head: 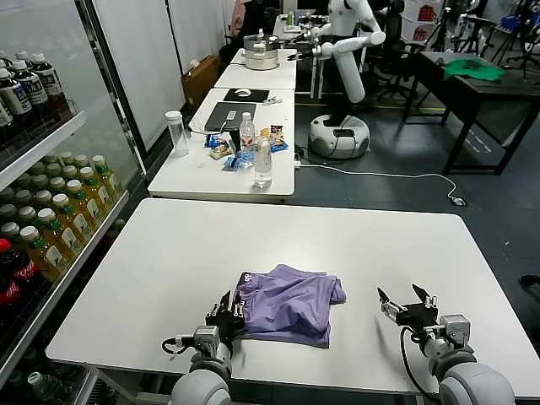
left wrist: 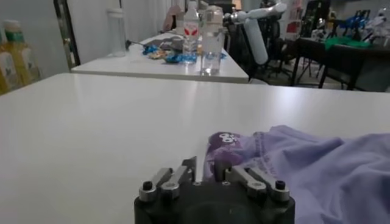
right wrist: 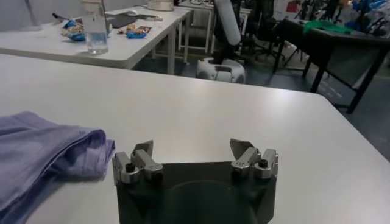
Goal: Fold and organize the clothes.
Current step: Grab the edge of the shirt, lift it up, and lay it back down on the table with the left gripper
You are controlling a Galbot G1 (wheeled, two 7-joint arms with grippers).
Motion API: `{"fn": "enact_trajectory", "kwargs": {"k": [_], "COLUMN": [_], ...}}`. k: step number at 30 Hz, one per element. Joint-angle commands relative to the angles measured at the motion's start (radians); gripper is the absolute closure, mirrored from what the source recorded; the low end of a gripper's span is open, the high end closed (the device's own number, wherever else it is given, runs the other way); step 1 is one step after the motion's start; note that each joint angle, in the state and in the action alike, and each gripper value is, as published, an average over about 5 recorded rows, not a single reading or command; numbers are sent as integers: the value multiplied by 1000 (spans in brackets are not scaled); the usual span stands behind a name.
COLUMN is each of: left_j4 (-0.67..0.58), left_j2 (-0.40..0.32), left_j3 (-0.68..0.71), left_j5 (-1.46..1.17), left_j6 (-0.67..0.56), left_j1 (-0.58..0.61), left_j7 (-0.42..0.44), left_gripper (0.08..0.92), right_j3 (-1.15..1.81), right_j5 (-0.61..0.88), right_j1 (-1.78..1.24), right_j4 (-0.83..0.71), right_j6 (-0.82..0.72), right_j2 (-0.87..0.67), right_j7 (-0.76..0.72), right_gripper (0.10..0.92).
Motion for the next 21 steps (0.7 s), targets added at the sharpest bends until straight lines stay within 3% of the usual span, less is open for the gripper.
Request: {"fn": "enact_trajectory", "kwargs": {"k": [1,18,21], "left_j4": [7,10,18], "left_j2": [-7,-23,-26], "left_j3": [-5,-17,-22], "left_j5": [-79,-258,-276], "left_j6": [54,57,41], "left_j1": [-6,-16,-17], "left_j7": [-8,-12,-17], "left_gripper": [711,251,214], "right_j3": [2,7,7], "right_j5": [-2,-8,-8], "right_j1": [-3,-17,-19], "right_j4": [7,27,30], "right_j6": [-1,-2,-2], "right_j2": [2,9,9], "right_j7": [1,4,5], "right_gripper": [203,203,203]}}
